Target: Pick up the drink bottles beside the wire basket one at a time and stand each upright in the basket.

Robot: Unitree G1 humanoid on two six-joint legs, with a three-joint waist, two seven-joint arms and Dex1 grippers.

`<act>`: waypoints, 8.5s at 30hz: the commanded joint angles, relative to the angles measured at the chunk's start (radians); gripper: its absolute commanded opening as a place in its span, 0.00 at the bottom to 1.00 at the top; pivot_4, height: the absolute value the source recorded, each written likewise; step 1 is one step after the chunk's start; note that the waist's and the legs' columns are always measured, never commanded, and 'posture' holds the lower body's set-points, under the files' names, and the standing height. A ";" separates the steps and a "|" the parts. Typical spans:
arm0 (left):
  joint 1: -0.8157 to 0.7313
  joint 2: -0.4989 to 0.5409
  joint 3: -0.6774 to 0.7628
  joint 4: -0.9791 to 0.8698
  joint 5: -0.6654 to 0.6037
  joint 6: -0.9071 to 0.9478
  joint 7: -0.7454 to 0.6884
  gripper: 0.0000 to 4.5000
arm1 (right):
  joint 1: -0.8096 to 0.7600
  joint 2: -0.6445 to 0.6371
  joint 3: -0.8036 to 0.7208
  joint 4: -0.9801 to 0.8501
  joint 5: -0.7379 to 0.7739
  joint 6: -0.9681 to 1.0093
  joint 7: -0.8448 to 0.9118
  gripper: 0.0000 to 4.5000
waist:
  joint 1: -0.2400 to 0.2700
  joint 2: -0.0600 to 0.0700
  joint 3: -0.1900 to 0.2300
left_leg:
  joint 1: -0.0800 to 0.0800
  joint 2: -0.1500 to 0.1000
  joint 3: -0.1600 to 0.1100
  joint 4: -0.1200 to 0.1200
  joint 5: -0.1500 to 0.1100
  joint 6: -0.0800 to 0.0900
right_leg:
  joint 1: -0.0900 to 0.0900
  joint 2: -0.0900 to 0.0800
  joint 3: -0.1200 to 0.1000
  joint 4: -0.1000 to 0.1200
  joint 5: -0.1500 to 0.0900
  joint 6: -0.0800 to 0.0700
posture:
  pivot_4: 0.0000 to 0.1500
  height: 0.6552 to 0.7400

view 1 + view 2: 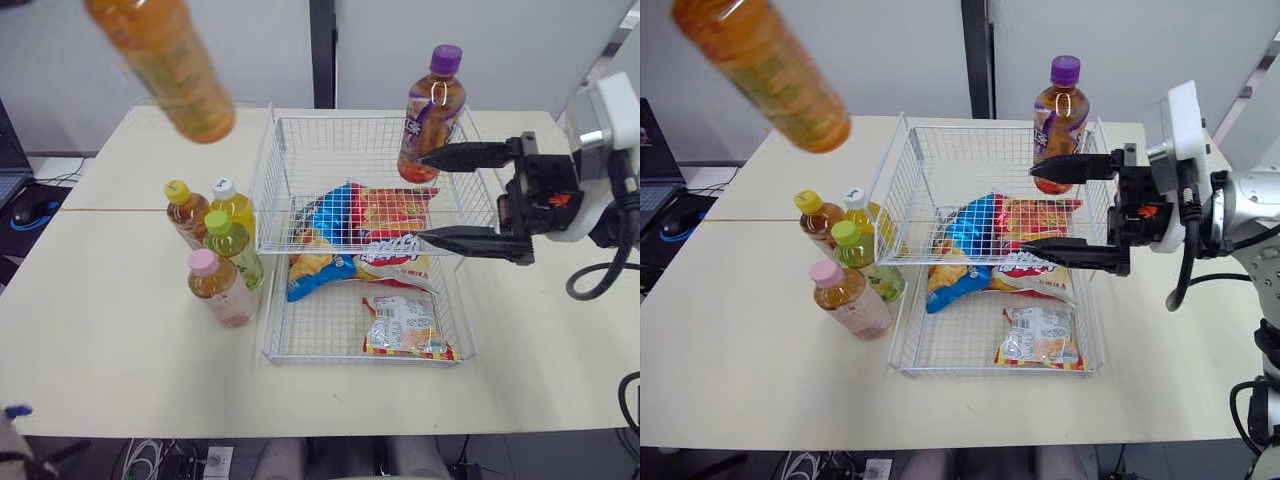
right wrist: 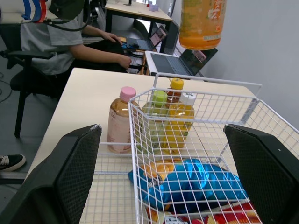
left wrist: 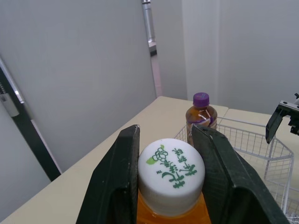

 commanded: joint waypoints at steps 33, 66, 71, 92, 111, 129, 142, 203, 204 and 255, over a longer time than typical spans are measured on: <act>-0.158 -0.776 -0.047 0.646 0.490 -0.510 -0.003 0.30 | 0.208 -0.174 -0.338 -0.182 0.155 0.108 -0.266 1.00 | 0.003 0.000 0.000 | -0.007 -0.002 -0.001 0.002 0.000 0.000 | -0.008 -0.003 0.003 0.002 0.000 0.000 | 1.00 1.00; -0.079 -0.549 0.077 0.145 0.363 -0.116 -0.144 1.00 | 0.225 -0.191 -0.311 -0.174 0.163 0.056 -0.285 1.00 | -0.002 0.000 0.000 | -0.007 0.000 -0.002 0.002 0.000 0.000 | -0.008 -0.002 0.003 0.003 0.000 0.000 | 1.00 1.00; 0.031 -0.417 0.186 -0.064 0.299 0.026 -0.022 1.00 | 0.221 -0.186 -0.293 -0.170 0.173 0.050 -0.262 1.00 | -0.003 0.000 0.000 | -0.007 0.000 -0.002 0.003 0.000 0.000 | -0.008 -0.002 0.003 0.003 0.000 0.000 | 1.00 1.00; 1.062 -0.173 0.904 -0.553 0.228 0.060 0.242 1.00 | 0.052 -0.065 -0.044 -0.039 0.048 -0.045 -0.131 1.00 | 0.001 0.001 -0.001 | 0.000 0.001 0.001 0.002 0.000 0.000 | -0.005 -0.006 0.006 0.004 0.001 0.000 | 1.00 1.00; 1.355 -0.413 0.802 -0.523 0.240 -0.317 0.381 1.00 | -0.051 0.045 0.106 -0.038 -0.024 0.009 -0.122 1.00 | 0.012 0.000 -0.002 | 0.000 0.000 0.001 0.001 0.000 0.000 | -0.005 -0.009 0.005 0.003 0.001 0.000 | 1.00 1.00; 1.091 -0.427 0.465 -0.339 0.326 -0.410 0.490 1.00 | -0.029 0.052 0.087 -0.055 -0.021 0.019 -0.116 1.00 | 0.005 0.000 -0.002 | 0.000 0.000 0.001 0.001 0.000 0.000 | -0.005 -0.008 0.005 0.003 0.001 0.000 | 1.00 1.00; 1.068 -0.431 0.407 -0.265 0.356 -0.481 0.480 1.00 | 0.005 0.033 0.044 -0.077 0.000 0.028 -0.107 1.00 | 0.004 0.000 -0.002 | -0.001 0.000 0.001 0.001 0.000 0.000 | -0.006 -0.008 0.006 0.003 0.001 0.000 | 1.00 1.00; -0.141 -0.367 -0.035 0.271 0.360 -0.252 -0.028 0.30 | 0.003 -0.124 -0.127 -0.083 0.050 0.082 -0.192 1.00 | -0.001 -0.001 -0.001 | -0.006 0.000 0.000 0.002 0.000 0.000 | -0.008 -0.002 0.002 0.003 0.001 0.000 | 1.00 1.00; -0.143 -0.387 -0.032 0.286 0.367 -0.263 -0.027 0.30 | 0.002 -0.123 -0.126 -0.085 0.050 0.082 -0.194 1.00 | -0.001 -0.001 -0.001 | -0.006 0.000 -0.001 0.002 0.000 0.000 | -0.008 -0.002 0.002 0.002 0.001 0.000 | 1.00 1.00; -0.049 -0.426 0.083 0.171 0.382 -0.131 -0.062 1.00 | 0.070 -0.157 -0.217 -0.068 0.012 0.046 -0.250 1.00 | -0.003 -0.001 -0.001 | -0.008 -0.001 -0.002 0.003 0.000 0.000 | -0.009 -0.003 0.002 0.003 0.001 0.000 | 1.00 1.00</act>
